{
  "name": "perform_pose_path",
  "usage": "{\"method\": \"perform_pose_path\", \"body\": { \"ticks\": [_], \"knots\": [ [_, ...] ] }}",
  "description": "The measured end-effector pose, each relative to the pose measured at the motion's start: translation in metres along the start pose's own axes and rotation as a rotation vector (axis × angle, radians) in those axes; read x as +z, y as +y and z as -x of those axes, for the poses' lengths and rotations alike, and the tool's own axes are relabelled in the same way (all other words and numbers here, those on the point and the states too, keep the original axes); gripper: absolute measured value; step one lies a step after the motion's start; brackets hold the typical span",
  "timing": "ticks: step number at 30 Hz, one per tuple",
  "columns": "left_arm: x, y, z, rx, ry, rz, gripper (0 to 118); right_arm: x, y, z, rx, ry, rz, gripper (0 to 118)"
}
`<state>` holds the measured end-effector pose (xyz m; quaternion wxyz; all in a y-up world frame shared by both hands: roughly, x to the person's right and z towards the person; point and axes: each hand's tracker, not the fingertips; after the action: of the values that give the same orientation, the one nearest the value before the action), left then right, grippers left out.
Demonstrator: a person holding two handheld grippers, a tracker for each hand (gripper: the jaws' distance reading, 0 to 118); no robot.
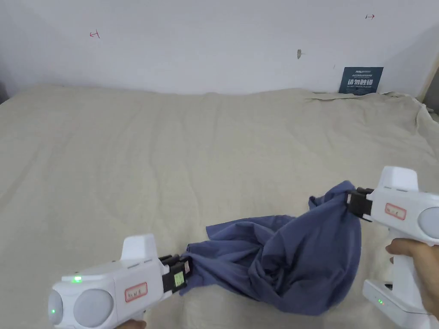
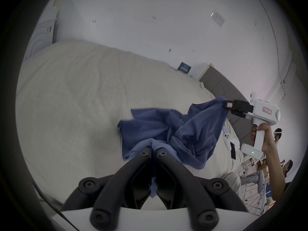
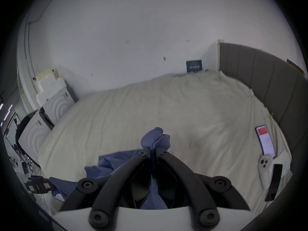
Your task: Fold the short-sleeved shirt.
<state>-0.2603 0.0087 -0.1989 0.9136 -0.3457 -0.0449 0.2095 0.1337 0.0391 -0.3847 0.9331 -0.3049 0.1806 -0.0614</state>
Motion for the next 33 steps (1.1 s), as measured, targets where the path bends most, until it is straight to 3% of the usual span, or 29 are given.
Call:
{"method": "perform_pose_path", "body": {
  "ticks": [7, 15, 19, 27, 29, 33],
  "knots": [
    [0.038, 0.085, 0.004, -0.022, 0.022, -0.199, 1, 0.052, 0.059, -0.02, -0.077, -0.001, -0.126, 3],
    [0.068, 0.185, 0.017, 0.023, 0.078, -0.326, 1, 0.074, 0.119, -0.034, -0.069, -0.05, -0.225, 3],
    [0.069, 0.238, 0.013, 0.038, 0.086, -0.356, 1, 0.071, 0.152, -0.033, -0.06, -0.068, -0.251, 3],
    [0.058, 0.341, -0.014, -0.061, 0.171, -0.423, 1, 0.054, 0.226, -0.019, -0.053, -0.069, -0.32, 3],
    [0.058, 0.357, -0.021, -0.077, 0.196, -0.446, 1, 0.045, 0.243, -0.025, -0.076, -0.065, -0.338, 3],
    [0.056, 0.372, -0.021, -0.088, 0.215, -0.452, 1, 0.032, 0.258, -0.026, -0.04, -0.098, -0.348, 3]
  ]
}}
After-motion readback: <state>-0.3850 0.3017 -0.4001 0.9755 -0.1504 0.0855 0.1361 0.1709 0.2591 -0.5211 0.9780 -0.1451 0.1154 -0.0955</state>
